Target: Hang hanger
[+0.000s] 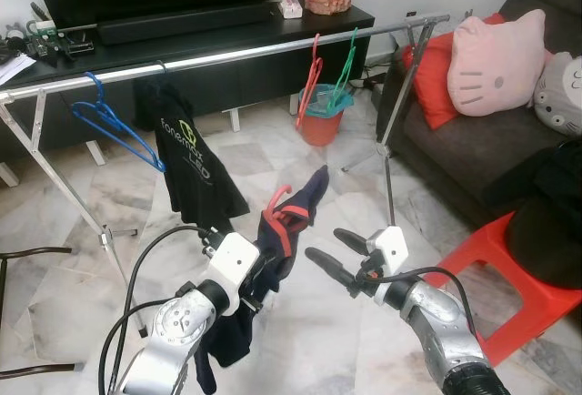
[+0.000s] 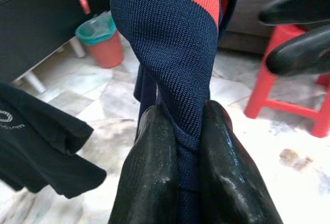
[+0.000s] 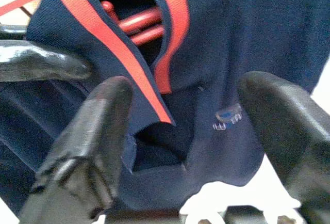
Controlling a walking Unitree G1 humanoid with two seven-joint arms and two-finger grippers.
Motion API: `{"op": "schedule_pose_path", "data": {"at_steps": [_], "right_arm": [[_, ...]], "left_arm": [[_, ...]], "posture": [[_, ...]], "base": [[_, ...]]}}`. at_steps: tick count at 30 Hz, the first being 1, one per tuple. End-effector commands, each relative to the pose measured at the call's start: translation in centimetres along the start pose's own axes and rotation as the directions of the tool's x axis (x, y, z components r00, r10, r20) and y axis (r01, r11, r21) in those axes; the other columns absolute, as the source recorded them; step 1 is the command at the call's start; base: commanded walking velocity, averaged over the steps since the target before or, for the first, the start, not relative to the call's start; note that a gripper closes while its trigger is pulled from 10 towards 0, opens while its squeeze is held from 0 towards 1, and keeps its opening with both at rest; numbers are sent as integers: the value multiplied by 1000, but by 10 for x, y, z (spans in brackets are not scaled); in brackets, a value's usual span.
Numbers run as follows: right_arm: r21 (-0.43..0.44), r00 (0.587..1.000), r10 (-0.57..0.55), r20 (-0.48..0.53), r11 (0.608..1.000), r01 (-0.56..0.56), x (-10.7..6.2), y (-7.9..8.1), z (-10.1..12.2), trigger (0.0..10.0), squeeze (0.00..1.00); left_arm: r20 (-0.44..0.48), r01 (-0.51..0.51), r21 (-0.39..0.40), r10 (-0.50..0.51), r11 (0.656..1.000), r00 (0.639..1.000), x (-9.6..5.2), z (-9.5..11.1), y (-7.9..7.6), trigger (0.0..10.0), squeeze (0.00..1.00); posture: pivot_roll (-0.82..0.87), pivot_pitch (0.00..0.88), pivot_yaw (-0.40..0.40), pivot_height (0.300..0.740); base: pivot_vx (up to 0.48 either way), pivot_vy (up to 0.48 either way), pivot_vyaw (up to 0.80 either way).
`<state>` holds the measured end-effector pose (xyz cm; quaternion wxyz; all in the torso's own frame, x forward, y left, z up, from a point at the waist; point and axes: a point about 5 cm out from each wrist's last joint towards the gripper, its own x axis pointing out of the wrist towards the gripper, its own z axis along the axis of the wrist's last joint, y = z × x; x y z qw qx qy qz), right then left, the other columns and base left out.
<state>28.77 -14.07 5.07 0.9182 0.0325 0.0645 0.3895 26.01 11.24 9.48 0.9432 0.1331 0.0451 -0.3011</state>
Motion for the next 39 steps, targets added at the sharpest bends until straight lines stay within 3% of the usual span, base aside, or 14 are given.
{"op": "schedule_pose_path", "data": {"at_steps": [1, 8, 9, 11, 12, 21, 23, 27, 30, 34, 39], "right_arm": [[-30, 1000, -24, 9, 999, 24, 1, -1, 4, 10000, 1000], [-1, 993, -106, 50, 994, 106, -1, -3, 4, 10000, 1000], [2, 989, -140, 36, 990, 140, -3, -4, -1, 10000, 141], [8, 986, -163, 33, 987, 163, -4, -5, -3, 10000, 141], [27, 983, -176, 47, 984, 175, -4, -6, -3, 10000, 0], [19, 931, -361, 48, 932, 361, -2, -16, -4, 10000, 0], [73, 926, -374, 53, 926, 370, -2, -17, -6, 10000, 0], [87, 937, -346, 57, 936, 340, 0, -14, -7, 10000, 0], [38, 949, -314, 33, 949, 313, 0, -12, -9, 10000, 0], [69, 959, -281, 34, 958, 278, 1, -11, -9, 10000, 0], [67, 993, -115, 6, 991, 115, 2, 1, -12, 10000, 0]], "left_arm": [[86, 71, 1, -70, 998, 994, 7, 23, -3, 10000, 0], [112, 126, 20, -127, 992, 986, 16, 33, -11, 10000, 0], [118, 131, 21, -133, 991, 984, 17, 35, -13, 10000, 0], [121, 134, 18, -135, 991, 983, 17, 35, -13, 10000, 0], [119, 136, 13, -137, 991, 983, 17, 35, -14, 10000, 0], [106, 142, 14, -142, 990, 984, 14, 33, -14, 10000, 0], [102, 141, 17, -142, 990, 984, 14, 33, -14, 10000, 0], [102, 143, 18, -144, 990, 984, 14, 33, -15, 10000, 0], [103, 144, 18, -145, 989, 984, 14, 33, -15, 10000, 0], [103, 143, 18, -144, 990, 984, 14, 33, -15, 10000, 0], [104, 140, 18, -141, 990, 985, 14, 34, -15, 10000, 0]], "posture": [[2, 0, -41, 740], [-5, 0, -37, 740], [-5, 0, -37, 740], [-5, 0, -37, 740], [-5, 0, -37, 740], [1, 0, -39, 740], [8, 0, -41, 740], [10, 0, -42, 740], [10, 0, -42, 740], [10, 0, -42, 740], [8, 0, -44, 740]], "base": [[0, 0, 0], [0, 0, 0], [0, 0, 0], [0, 0, 0], [0, 0, 0], [0, 0, 0], [0, 0, 0], [0, 0, 0], [0, 0, 0], [0, 0, 0], [0, 0, 0]]}}
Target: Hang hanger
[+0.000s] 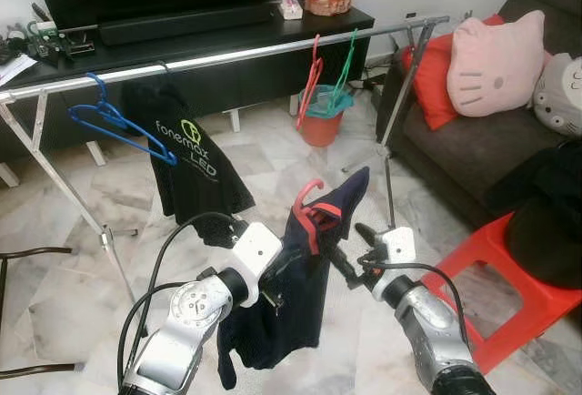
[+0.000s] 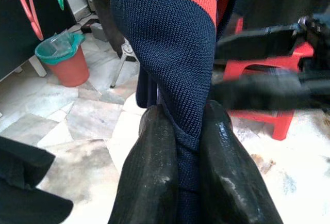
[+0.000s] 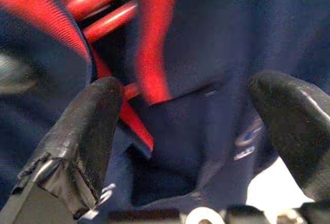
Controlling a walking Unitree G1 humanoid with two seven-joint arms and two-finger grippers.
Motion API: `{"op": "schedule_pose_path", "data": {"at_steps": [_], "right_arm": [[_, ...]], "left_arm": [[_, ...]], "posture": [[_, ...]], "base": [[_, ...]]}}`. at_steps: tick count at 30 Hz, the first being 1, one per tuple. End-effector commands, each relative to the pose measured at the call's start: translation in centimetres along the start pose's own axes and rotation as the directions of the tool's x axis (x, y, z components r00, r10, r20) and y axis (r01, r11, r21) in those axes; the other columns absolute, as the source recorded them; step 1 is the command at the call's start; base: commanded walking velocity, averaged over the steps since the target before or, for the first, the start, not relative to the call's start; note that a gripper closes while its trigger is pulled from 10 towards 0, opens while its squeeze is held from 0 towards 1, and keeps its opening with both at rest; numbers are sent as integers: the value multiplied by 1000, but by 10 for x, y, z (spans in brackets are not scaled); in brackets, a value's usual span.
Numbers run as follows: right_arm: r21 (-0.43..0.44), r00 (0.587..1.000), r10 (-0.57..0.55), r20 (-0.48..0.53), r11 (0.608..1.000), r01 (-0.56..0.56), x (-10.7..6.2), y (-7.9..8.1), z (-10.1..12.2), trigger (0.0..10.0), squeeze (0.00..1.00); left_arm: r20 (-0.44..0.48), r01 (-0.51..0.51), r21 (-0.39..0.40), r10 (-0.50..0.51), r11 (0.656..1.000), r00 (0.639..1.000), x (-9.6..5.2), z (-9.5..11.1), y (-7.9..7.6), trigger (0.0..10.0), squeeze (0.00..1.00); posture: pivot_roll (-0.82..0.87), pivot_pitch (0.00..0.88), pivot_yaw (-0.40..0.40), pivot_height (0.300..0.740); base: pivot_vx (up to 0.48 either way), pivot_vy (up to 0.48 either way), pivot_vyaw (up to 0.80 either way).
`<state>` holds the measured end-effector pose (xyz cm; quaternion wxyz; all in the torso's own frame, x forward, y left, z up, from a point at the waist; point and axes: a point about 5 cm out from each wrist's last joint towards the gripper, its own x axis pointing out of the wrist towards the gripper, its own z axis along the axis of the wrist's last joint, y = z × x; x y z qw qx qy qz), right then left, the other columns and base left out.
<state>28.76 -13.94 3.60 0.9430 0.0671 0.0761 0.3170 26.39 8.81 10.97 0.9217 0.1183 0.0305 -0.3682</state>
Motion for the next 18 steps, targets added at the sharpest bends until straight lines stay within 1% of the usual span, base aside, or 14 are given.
{"op": "schedule_pose_path", "data": {"at_steps": [1, 5, 9, 15, 18], "right_arm": [[-18, 999, 38, -7, 999, -38, 0, 2, 2, 10000, 0], [-14, 1000, 29, 3, 999, -29, -1, -1, 4, 10000, 0], [-52, 998, -42, 36, 998, 44, 1, -8, 12, 10000, 0], [-31, 993, -52, 110, 998, 56, 9, -9, 26, 10000, 0], [-38, 991, -64, 116, 997, 69, 11, -11, 29, 10000, 0]], "left_arm": [[51, 4, 22, -5, 1000, 999, 0, 12, -2, 10000, 0], [51, 4, 22, -5, 1000, 999, 0, 12, -1, 10000, 0], [51, 4, 21, -5, 1000, 999, 0, 12, -1, 10000, 0], [46, 3, 27, -4, 1000, 999, 0, 11, -1, 10000, 0], [43, 1, 26, -2, 1000, 999, 0, 11, -1, 10000, 0]], "posture": [[8, 0, -44, 740], [7, 0, -42, 740], [6, 0, -39, 740], [10, 0, -37, 740], [13, 0, -38, 740]], "base": [[0, 0, 0], [0, 0, 0], [0, 0, 0], [0, 0, 0], [0, 0, 0]]}}
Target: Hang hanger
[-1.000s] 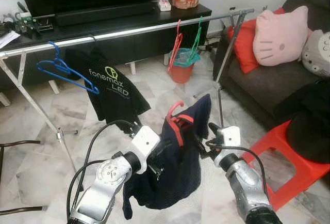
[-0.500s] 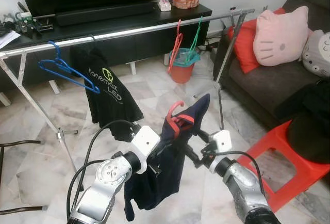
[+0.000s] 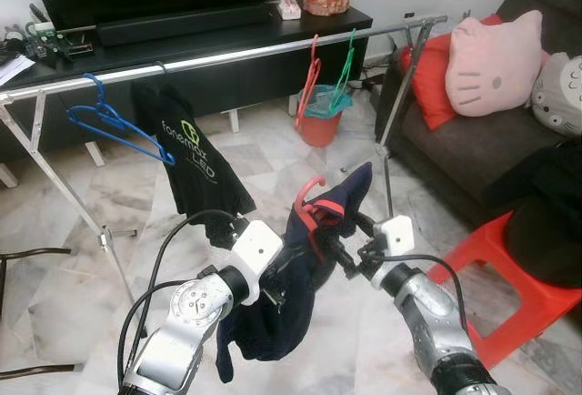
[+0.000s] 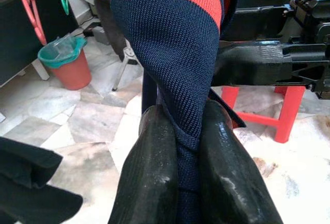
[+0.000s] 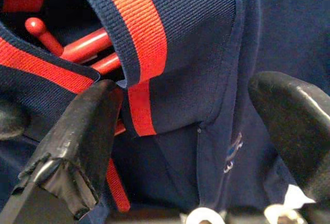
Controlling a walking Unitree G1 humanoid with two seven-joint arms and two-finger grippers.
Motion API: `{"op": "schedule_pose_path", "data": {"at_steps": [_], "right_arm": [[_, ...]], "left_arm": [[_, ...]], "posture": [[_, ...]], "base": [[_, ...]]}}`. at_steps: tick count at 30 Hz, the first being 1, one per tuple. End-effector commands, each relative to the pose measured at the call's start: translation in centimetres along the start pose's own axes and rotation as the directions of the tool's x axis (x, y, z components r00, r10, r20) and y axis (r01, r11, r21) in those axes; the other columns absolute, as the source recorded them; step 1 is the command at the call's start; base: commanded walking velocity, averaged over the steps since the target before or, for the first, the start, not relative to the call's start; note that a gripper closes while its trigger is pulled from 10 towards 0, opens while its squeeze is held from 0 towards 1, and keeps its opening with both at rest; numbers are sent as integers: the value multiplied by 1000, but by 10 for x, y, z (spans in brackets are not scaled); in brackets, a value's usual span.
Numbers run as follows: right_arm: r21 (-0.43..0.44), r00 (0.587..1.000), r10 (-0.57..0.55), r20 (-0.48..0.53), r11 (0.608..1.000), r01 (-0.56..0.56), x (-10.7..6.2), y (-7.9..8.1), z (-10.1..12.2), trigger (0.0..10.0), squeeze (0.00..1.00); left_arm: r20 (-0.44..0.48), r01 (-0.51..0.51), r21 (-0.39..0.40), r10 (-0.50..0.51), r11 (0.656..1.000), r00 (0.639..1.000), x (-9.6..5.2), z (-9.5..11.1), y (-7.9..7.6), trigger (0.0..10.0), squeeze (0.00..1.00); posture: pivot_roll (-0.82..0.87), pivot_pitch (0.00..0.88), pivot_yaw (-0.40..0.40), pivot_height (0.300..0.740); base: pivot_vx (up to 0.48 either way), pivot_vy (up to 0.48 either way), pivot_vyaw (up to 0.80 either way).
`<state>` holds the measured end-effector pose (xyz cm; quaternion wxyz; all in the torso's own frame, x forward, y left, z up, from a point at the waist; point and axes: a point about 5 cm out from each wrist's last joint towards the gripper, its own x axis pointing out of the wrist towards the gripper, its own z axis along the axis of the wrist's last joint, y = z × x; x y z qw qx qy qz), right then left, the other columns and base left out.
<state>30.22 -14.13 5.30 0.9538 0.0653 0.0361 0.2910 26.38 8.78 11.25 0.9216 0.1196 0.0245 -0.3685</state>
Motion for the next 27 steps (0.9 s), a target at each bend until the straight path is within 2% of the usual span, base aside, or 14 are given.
{"op": "schedule_pose_path", "data": {"at_steps": [1, 5, 7, 8, 11, 20, 24, 26, 27], "right_arm": [[-11, 999, -16, 33, 1000, 16, 4, -4, 9, 10000, 0], [-24, 1000, -18, 13, 1000, 18, 3, -5, 7, 10000, 0], [-44, 999, -40, -33, 998, 38, 2, -7, 2, 10000, 0], [-115, 995, -73, -69, 991, 65, 1, -10, -2, 10000, 0], [-100, 982, -157, -101, 984, 147, -3, -17, -7, 10000, 0], [-147, 958, -259, -121, 959, 241, -5, -26, -10, 10000, 0], [-144, 956, -265, -125, 958, 247, -5, -26, -11, 10000, 0], [-121, 963, -237, -129, 967, 222, -4, -22, -12, 10000, 0], [-106, 974, -175, -146, 981, 161, -2, -15, -16, 10000, 0]], "left_arm": [[33, 3, 21, -4, 1000, 999, 0, 8, -1, 10000, 0], [33, 4, 24, -5, 1000, 999, 0, 8, -1, 10000, 0], [34, 5, 25, -6, 1000, 999, 1, 8, -1, 10000, 0], [33, 6, 23, -7, 1000, 999, 1, 8, -1, 10000, 0], [32, 13, 24, -14, 1000, 999, 1, 8, -2, 10000, 0], [32, 20, 27, -21, 999, 999, 0, 9, -2, 10000, 0], [33, 21, 28, -22, 999, 999, 0, 10, -2, 10000, 0], [34, 22, 30, -23, 999, 999, 0, 10, -2, 10000, 0], [34, 21, 31, -23, 999, 999, 0, 11, -1, 10000, 0]], "posture": [[13, 0, -39, 740], [13, 0, -39, 740], [15, 0, -39, 740], [15, 0, -39, 740], [17, 0, -38, 740], [23, 0, -43, 740], [23, 0, -43, 740], [25, 0, -43, 740], [23, 0, -42, 740]], "base": [[0, 0, 0], [0, 0, 0], [0, 0, 0], [0, 0, 0], [0, 0, 0], [0, 0, 0], [0, 0, 0], [0, 0, 0], [0, 0, 0]]}}
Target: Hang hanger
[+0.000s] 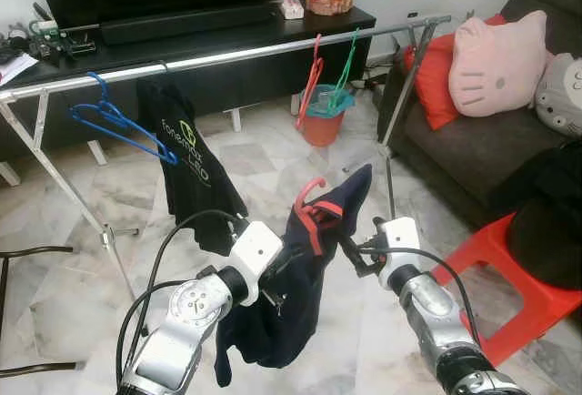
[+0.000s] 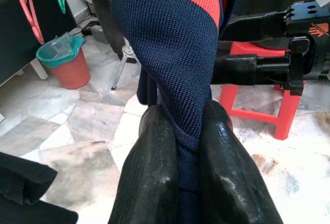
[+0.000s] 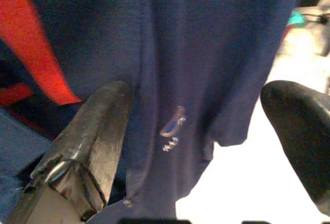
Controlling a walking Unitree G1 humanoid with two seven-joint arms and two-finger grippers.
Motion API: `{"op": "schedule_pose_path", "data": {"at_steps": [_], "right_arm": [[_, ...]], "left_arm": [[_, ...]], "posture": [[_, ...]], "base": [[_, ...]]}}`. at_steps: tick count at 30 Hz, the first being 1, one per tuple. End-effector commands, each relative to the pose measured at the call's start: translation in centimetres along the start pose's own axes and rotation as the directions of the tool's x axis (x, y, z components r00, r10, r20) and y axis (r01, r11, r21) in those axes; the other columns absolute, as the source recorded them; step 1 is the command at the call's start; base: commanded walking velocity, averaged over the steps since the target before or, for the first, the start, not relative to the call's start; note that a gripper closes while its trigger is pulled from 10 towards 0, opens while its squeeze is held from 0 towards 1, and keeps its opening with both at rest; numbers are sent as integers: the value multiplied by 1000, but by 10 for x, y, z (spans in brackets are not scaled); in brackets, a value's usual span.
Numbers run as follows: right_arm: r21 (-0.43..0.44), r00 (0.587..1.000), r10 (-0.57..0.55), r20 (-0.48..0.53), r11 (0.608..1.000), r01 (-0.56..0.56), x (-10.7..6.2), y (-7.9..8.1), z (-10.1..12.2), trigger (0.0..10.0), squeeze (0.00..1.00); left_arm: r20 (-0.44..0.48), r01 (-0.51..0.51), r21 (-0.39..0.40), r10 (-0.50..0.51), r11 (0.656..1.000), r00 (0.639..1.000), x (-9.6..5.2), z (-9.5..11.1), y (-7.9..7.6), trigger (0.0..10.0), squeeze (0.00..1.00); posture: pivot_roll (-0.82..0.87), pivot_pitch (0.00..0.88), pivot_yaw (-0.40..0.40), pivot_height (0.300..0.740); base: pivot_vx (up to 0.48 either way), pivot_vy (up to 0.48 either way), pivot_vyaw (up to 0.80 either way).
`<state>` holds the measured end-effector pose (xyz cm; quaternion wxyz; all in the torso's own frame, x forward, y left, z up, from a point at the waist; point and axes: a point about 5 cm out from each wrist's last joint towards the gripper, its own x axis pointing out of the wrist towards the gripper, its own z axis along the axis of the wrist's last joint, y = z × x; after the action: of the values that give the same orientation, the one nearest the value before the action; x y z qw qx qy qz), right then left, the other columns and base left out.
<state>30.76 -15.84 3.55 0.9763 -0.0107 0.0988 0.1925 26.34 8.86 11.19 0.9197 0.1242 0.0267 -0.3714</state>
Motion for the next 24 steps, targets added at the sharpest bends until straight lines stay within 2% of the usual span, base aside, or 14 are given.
{"op": "schedule_pose_path", "data": {"at_steps": [1, 2, 3, 4, 10, 20, 24], "right_arm": [[-6, 997, 74, -23, 997, -74, 2, 8, -2, 10000, 0], [-6, 997, 74, -23, 997, -74, 2, 8, -2, 10000, 0], [-24, 994, 92, -67, 995, -94, 1, 11, -7, 10000, 0], [-85, 988, 91, -124, 991, -102, -1, 12, -15, 10000, 0], [-118, 975, 25, -221, 992, -52, -7, 8, -30, 10000, 0], [-105, 987, 11, -159, 994, -28, -3, 13, -25, 10000, 0], [-76, 992, 31, -122, 996, -41, 1, 16, -20, 10000, 0]], "left_arm": [[40, 14, 24, -15, 1000, 999, 1, 12, -1, 10000, 0], [40, 14, 24, -15, 1000, 999, 1, 12, -1, 10000, 0], [40, 15, 25, -16, 1000, 999, 1, 12, -1, 10000, 0], [39, 16, 24, -17, 1000, 999, 1, 12, -1, 10000, 0], [36, 30, 22, -31, 999, 999, 1, 12, -1, 10000, 0], [27, 119, -3, -119, 993, 993, -5, 14, -7, 10000, 0], [26, 188, -48, -186, 981, 982, -10, 18, -12, 10000, 0]], "posture": [[23, 0, -42, 740], [23, 0, -42, 740], [23, 0, -42, 740], [21, 0, -40, 740], [21, 0, -38, 740], [32, 0, -40, 740], [35, 0, -41, 740]], "base": [[0, 0, 0], [0, 0, 0], [0, 0, 0], [0, 0, 0], [0, 0, 0], [0, 0, 0], [0, 0, 0]]}}
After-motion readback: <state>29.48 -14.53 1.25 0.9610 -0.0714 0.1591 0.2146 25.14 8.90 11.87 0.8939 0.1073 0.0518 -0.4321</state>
